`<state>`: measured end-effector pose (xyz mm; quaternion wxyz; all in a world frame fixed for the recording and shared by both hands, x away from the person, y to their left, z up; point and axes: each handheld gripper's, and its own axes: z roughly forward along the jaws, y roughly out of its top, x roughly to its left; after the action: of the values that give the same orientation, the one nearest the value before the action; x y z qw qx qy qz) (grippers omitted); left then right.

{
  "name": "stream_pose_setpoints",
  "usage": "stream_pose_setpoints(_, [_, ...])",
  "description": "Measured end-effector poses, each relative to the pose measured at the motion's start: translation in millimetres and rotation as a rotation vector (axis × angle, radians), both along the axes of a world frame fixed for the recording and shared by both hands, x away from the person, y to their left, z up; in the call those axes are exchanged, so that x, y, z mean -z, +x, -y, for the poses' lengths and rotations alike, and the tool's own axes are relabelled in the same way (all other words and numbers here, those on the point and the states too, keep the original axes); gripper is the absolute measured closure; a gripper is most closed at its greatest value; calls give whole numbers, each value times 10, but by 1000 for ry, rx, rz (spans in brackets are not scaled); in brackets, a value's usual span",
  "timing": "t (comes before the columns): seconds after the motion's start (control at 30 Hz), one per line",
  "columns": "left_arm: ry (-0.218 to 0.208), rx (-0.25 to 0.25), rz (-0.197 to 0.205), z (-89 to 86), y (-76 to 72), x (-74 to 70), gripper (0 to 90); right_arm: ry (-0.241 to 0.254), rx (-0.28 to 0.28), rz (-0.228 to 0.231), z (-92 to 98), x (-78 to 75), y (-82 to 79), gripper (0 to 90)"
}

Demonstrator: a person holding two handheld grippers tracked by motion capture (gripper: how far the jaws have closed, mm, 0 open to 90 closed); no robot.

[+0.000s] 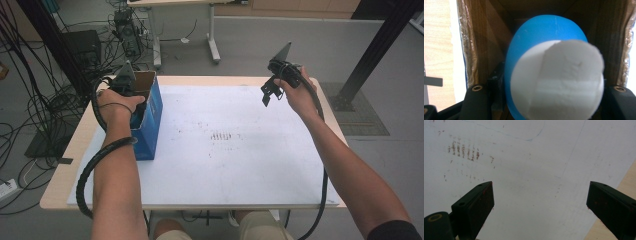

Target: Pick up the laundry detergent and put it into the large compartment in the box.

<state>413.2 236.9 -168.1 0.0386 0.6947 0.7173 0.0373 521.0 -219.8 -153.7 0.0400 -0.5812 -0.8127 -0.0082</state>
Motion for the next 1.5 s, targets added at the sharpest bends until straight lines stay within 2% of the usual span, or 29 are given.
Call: stream_pose_setpoints(1.5, [0,13,-3,1,11,3,367,6,9,4,29,-14,-17,77])
